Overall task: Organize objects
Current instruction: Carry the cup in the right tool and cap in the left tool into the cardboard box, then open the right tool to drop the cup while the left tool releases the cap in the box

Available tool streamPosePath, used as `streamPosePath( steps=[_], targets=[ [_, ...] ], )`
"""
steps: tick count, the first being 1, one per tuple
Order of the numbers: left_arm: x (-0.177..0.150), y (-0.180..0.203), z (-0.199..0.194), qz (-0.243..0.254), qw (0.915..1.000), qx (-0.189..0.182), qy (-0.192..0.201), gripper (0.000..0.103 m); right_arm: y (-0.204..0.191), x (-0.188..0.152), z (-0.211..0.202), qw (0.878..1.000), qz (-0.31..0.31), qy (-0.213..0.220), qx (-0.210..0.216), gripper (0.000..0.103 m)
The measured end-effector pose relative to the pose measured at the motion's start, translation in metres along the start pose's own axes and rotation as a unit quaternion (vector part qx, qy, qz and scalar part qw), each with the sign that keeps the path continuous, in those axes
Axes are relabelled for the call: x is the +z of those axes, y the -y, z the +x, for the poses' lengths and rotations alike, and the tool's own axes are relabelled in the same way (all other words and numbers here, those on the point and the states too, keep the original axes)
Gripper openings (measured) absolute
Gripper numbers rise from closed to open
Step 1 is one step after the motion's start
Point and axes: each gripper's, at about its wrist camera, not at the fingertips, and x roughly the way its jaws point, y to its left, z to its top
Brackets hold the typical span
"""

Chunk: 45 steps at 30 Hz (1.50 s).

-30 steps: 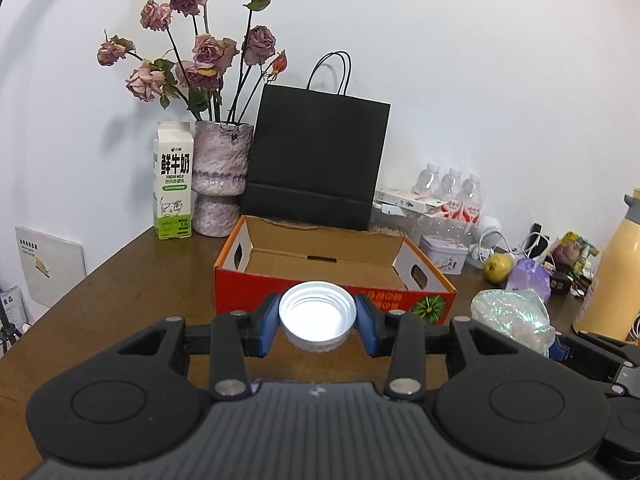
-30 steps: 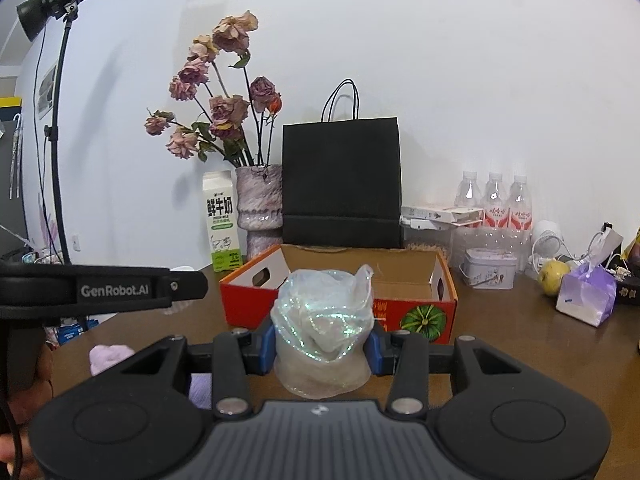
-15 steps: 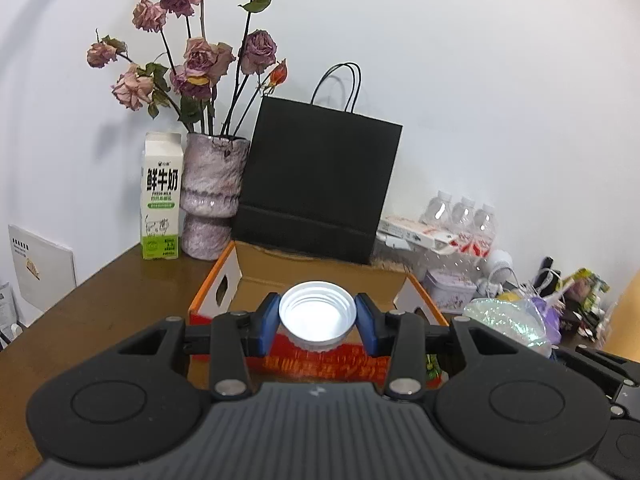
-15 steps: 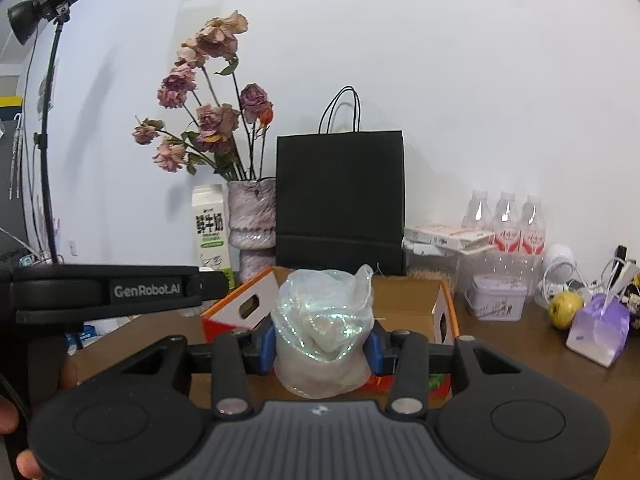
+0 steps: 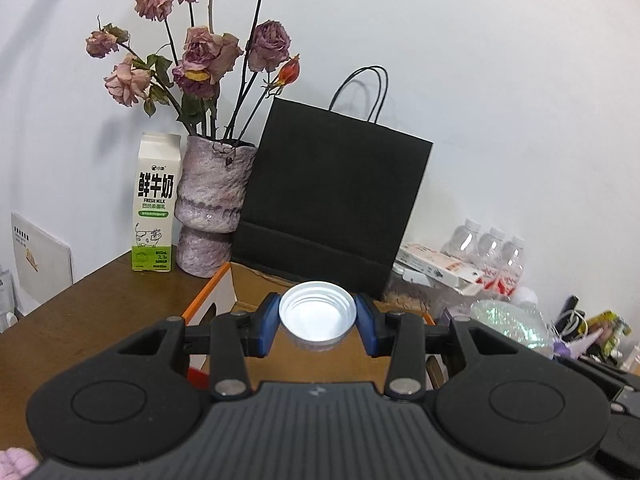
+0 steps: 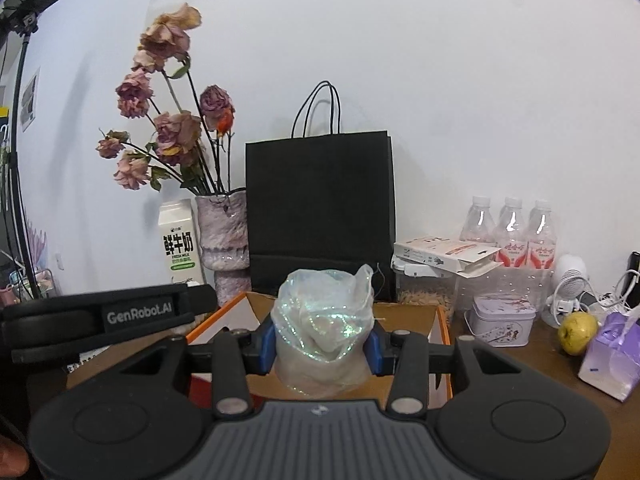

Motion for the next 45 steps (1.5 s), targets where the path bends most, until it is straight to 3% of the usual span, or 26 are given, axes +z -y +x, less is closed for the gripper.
streamPosePath(
  steps=[6, 16, 27, 31, 33, 34, 35, 37, 39, 45],
  targets=[
    [0.008, 0.003, 0.033, -0.018, 0.9997, 0.013, -0.008, 0.041, 0.011, 0.009, 0.03, 1.0, 0.005, -0.01, 0.005, 0.041],
    [-0.004, 0.005, 0.088, -0.003, 0.9977, 0.057, -0.037, 0.041, 0.033, -0.003, 0.094, 0.998, 0.023, -0.066, 0.003, 0.041],
    [-0.021, 0.001, 0.108, 0.013, 0.995, 0.087, -0.048, 0.041, 0.033, -0.026, 0.12, 0.995, 0.011, -0.101, -0.02, 0.041],
    [-0.024, 0.0, 0.112, 0.017, 0.9941, 0.092, -0.055, 0.041, 0.033, -0.03, 0.125, 0.993, 0.008, -0.116, -0.026, 0.049],
    [-0.024, -0.001, 0.113, 0.017, 0.9939, 0.093, -0.058, 0.05, 0.033, -0.032, 0.128, 0.992, 0.008, -0.122, -0.034, 0.068],
    [-0.024, -0.001, 0.113, 0.018, 0.9939, 0.092, -0.057, 0.064, 0.034, -0.032, 0.128, 0.992, 0.009, -0.121, -0.039, 0.084],
    [-0.024, -0.001, 0.113, 0.019, 0.994, 0.093, -0.054, 0.083, 0.034, -0.032, 0.128, 0.992, 0.011, -0.118, -0.044, 0.092],
    [-0.024, 0.0, 0.111, 0.023, 0.9937, 0.099, -0.047, 0.103, 0.036, -0.032, 0.126, 0.992, 0.018, -0.113, -0.048, 0.094],
    [-0.024, 0.001, 0.108, 0.027, 0.9937, 0.102, -0.038, 0.103, 0.04, -0.033, 0.125, 0.992, 0.028, -0.11, -0.047, 0.101],
    [-0.027, -0.018, 0.1, -0.014, 0.9932, 0.114, -0.019, 0.103, 0.028, -0.044, 0.123, 0.993, 0.013, -0.107, -0.052, 0.102]
  ],
)
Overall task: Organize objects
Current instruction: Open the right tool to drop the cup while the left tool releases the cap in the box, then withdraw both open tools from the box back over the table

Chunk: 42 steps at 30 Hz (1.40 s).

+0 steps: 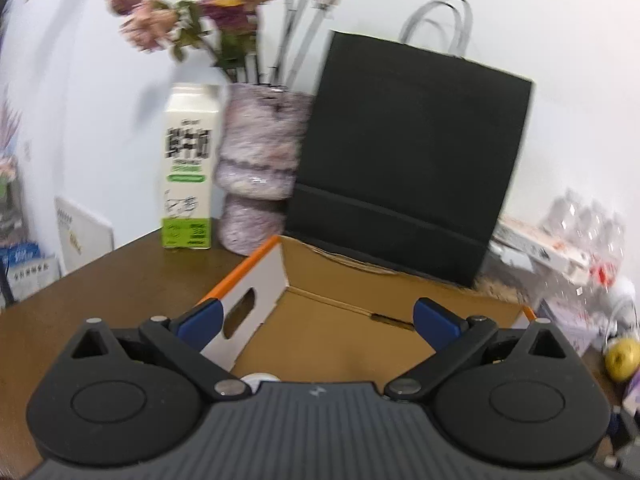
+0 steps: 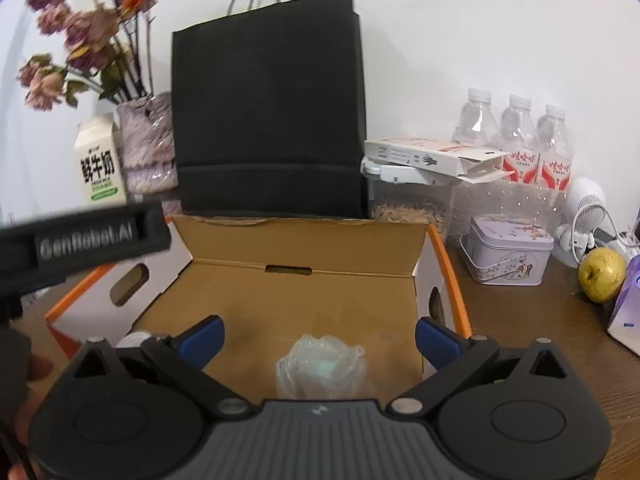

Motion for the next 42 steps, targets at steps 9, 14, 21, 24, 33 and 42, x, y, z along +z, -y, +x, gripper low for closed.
streamPosePath(
  steps=[9, 14, 21, 24, 33, 42],
  targets=[
    [-0.003, -0.022, -0.011, -0.023, 0.9993, 0.024, 0.014, 0.103, -0.025, -0.013, -0.023, 0.997, -0.043, 0.049, -0.035, 0.102],
    [-0.006, -0.03, -0.018, -0.015, 0.9993, 0.028, 0.018, 0.103, -0.03, -0.018, -0.03, 0.997, -0.055, 0.051, -0.034, 0.101],
    [-0.011, -0.036, -0.035, 0.005, 0.9989, 0.033, 0.031, 0.103, -0.038, -0.03, -0.047, 0.995, -0.066, 0.06, -0.033, 0.1],
    [-0.013, -0.039, -0.043, 0.013, 0.9988, 0.032, 0.035, 0.103, -0.041, -0.035, -0.053, 0.995, -0.07, 0.059, -0.031, 0.1],
    [-0.017, -0.046, -0.069, 0.03, 0.9983, 0.022, 0.045, 0.102, -0.048, -0.049, -0.074, 0.995, -0.071, 0.063, -0.031, 0.1],
    [-0.017, -0.053, -0.103, 0.042, 0.9974, 0.001, 0.058, 0.102, -0.05, -0.058, -0.099, 0.995, -0.062, 0.074, -0.031, 0.1]
  ],
)
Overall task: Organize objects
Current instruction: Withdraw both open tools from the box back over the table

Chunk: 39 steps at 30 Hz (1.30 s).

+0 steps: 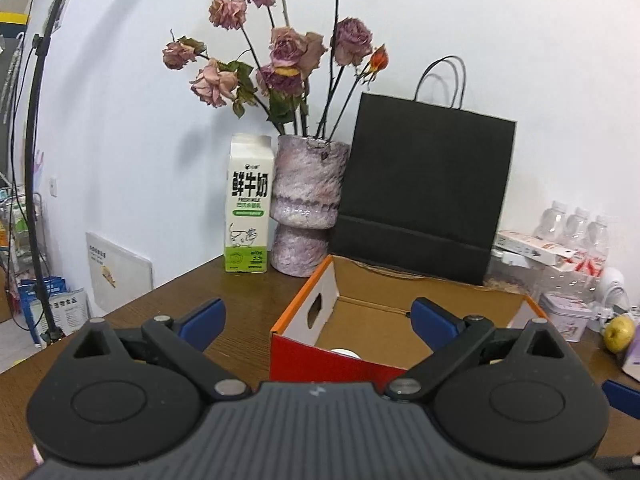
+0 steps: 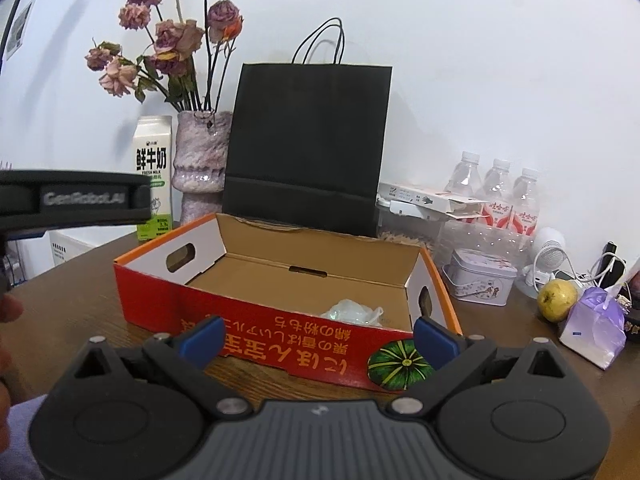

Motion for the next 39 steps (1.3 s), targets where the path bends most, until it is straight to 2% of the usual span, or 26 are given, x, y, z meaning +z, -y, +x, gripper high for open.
streamPosePath(
  steps=[8, 12, 24, 39],
  targets=[
    [0.008, 0.006, -0.043, 0.043, 0.9983, -0.035, 0.02, 0.103, 0.012, 0.01, -0.037, 1.0, 0.019, 0.023, 0.003, 0.102],
    [0.011, 0.001, -0.059, 0.047, 0.9978, -0.042, 0.022, 0.103, 0.015, 0.016, -0.051, 0.999, 0.026, 0.026, 0.007, 0.102],
    [0.015, -0.022, -0.105, 0.055, 0.9964, -0.064, 0.0, 0.103, 0.009, 0.013, -0.095, 0.999, 0.033, 0.016, 0.011, 0.103],
    [0.001, -0.05, -0.171, 0.063, 0.9947, -0.078, -0.021, 0.103, -0.005, -0.016, -0.172, 0.999, 0.035, 0.006, 0.022, 0.103]
  ],
)
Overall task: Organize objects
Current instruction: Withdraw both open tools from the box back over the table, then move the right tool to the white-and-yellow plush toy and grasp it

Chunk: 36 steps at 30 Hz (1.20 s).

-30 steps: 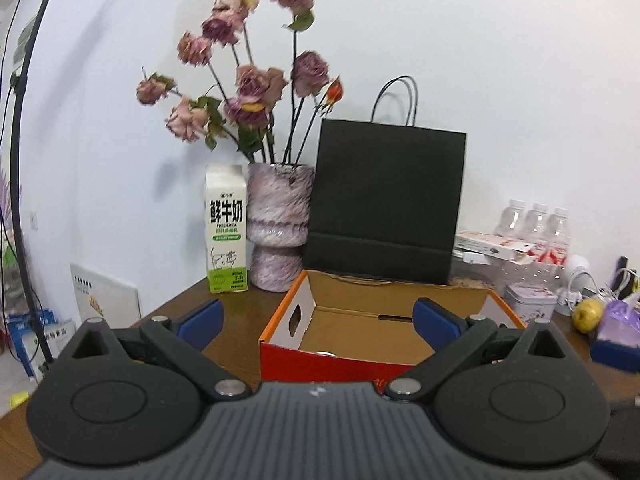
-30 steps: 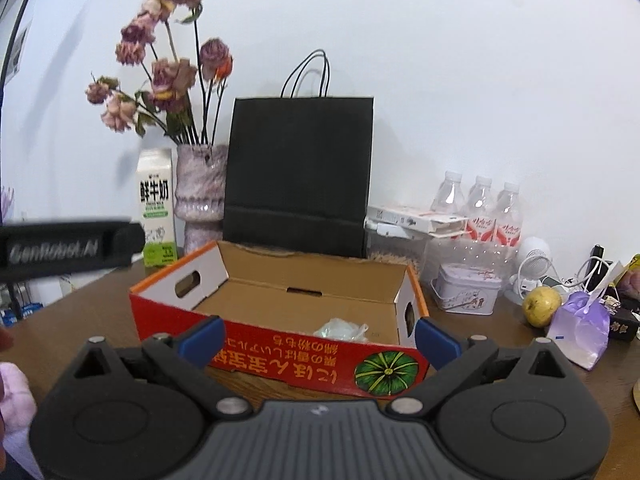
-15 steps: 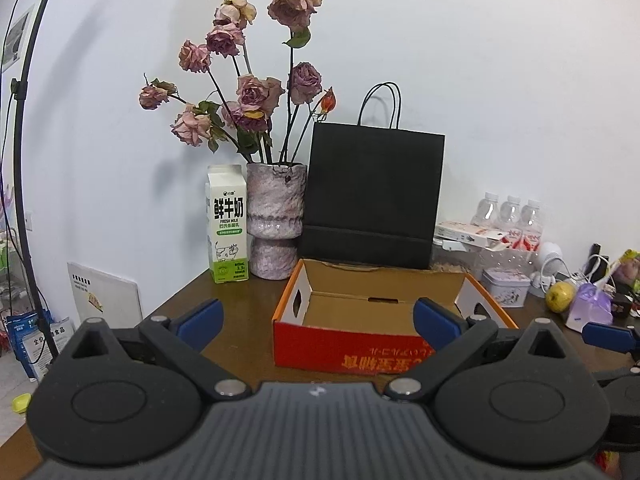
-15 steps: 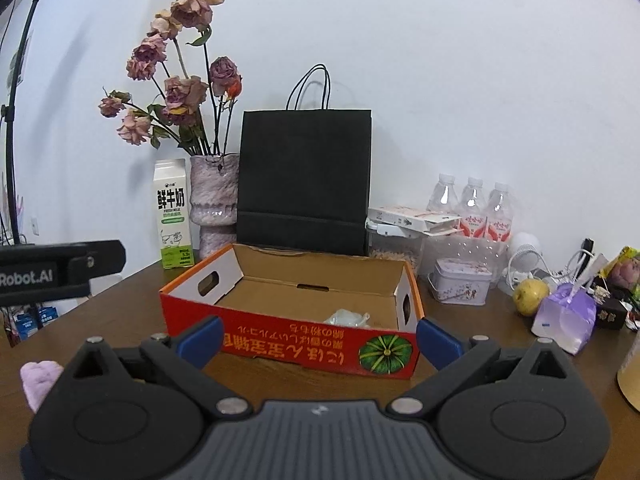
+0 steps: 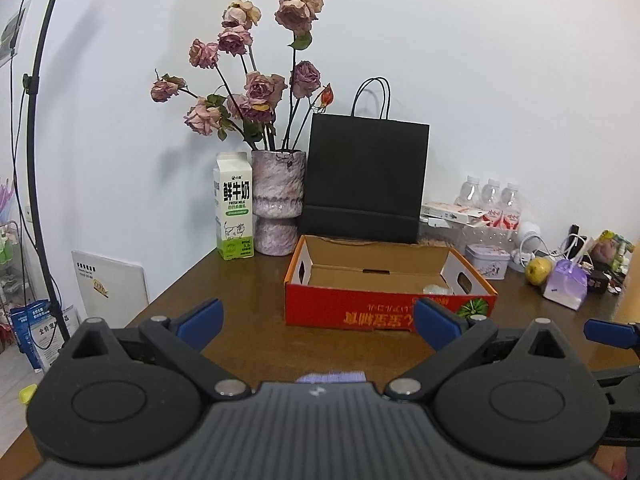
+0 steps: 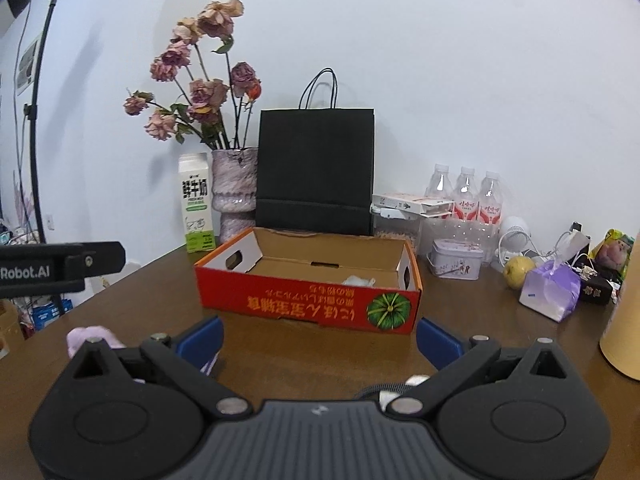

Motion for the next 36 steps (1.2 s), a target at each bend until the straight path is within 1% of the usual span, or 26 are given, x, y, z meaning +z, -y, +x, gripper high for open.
streamPosePath(
  steps=[10, 21, 29, 36],
  targets=[
    [-0.017, -0.01, -0.043, 0.006, 0.9999, -0.011, -0.007, 0.103, -0.013, -0.022, -0.047, 1.0, -0.008, -0.008, 0.006, 0.103],
    [-0.04, -0.023, -0.074, 0.005, 0.9994, -0.027, -0.022, 0.103, -0.017, -0.046, -0.083, 1.0, -0.007, -0.015, 0.014, 0.103],
    [-0.057, -0.031, -0.085, 0.009, 0.9991, -0.034, -0.023, 0.103, -0.022, -0.058, -0.098, 1.0, -0.011, -0.014, 0.023, 0.103],
    [-0.071, -0.037, -0.088, 0.011, 0.9987, -0.037, -0.032, 0.103, -0.027, -0.071, -0.106, 0.999, -0.012, -0.021, 0.035, 0.103]
  ],
)
